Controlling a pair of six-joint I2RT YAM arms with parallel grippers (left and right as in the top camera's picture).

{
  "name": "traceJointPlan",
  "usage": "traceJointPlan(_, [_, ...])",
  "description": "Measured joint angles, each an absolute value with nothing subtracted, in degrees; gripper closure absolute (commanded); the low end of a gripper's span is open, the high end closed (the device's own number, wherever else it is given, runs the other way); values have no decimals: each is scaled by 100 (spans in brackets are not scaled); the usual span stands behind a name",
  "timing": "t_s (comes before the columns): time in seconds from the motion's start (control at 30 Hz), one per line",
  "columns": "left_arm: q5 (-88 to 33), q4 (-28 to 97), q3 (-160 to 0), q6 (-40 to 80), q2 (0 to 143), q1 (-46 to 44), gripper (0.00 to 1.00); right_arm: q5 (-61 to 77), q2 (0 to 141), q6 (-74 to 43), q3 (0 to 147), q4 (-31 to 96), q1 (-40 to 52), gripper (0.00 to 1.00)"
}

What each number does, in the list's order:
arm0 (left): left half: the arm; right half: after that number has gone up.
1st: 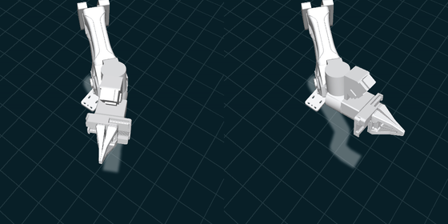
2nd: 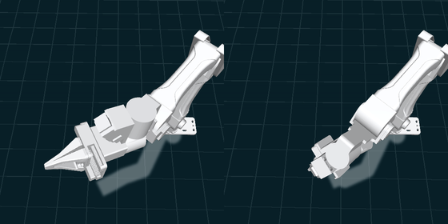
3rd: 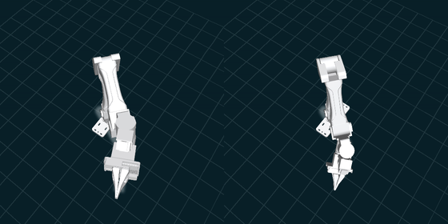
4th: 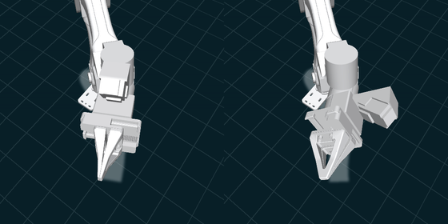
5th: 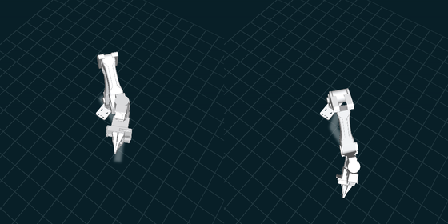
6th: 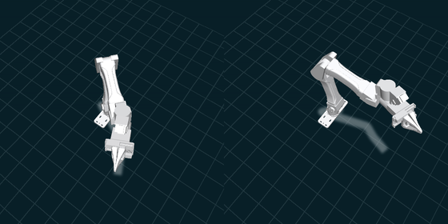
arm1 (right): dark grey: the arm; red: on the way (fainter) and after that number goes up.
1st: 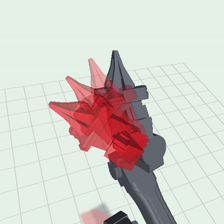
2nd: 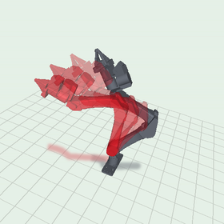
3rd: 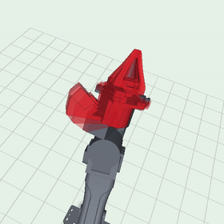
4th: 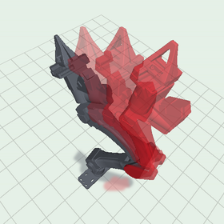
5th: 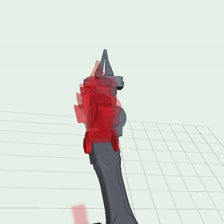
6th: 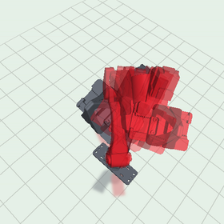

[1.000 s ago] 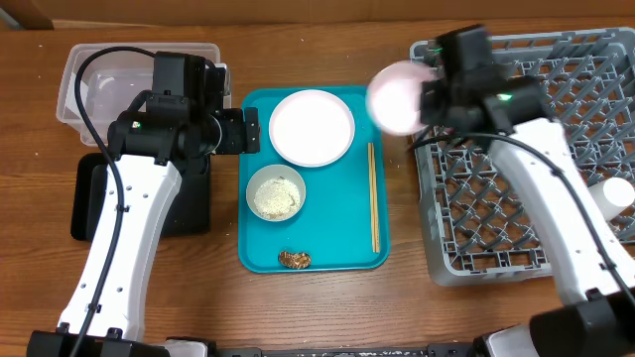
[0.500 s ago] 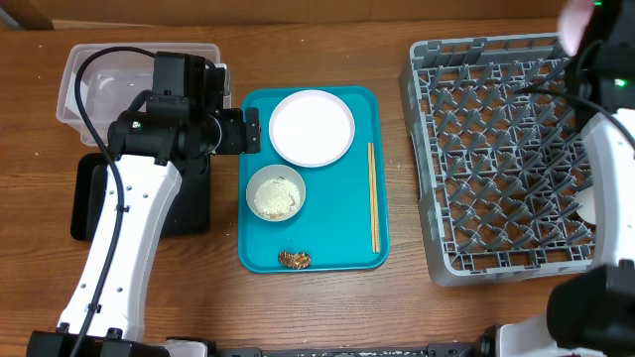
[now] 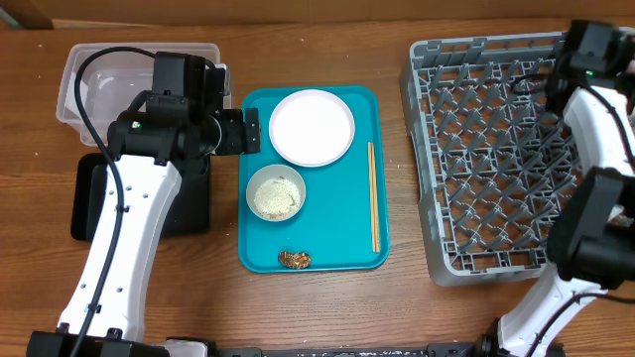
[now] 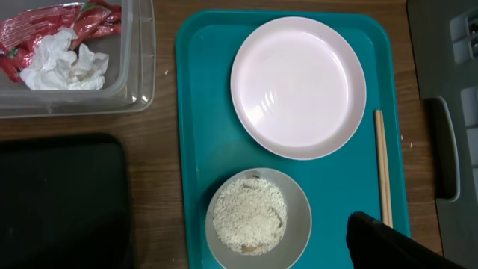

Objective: Sort waste into correct bins and load items into the dishwasher
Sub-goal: 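Lift the pink bowl and place it in the dish rack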

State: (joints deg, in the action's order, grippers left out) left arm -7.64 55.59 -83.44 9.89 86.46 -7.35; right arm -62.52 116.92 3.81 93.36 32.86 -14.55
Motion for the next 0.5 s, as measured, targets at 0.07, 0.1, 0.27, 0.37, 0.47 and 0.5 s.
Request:
traceJointPlan(0.07, [-764, 5564, -8344, 989, 8646, -735, 6, -6342, 11760, -78, 9338, 3704, -1437, 96])
traceJointPlan(0.1, [-764, 5557, -8344, 989, 8646, -735, 7, -6337, 11760, -239, 9338, 3839, -1433, 96])
traceJointPlan(0.27, [-764, 5555, -8344, 989, 8646, -735, 7, -6324, 11754, -1278, 9367, 4624, -1192, 96])
traceJointPlan(0.37, [-764, 5555, -8344, 989, 8646, -735, 7, -6302, 11754, -1584, 9367, 4921, -1011, 95])
traceJointPlan(0.47, [-764, 5555, -8344, 989, 8646, -735, 6, -6169, 11756, -1776, 9367, 5236, -895, 54])
traceJointPlan(0.5, [-762, 5551, -8344, 989, 8646, -735, 6, -6097, 11756, -1774, 9367, 5341, -858, 48])
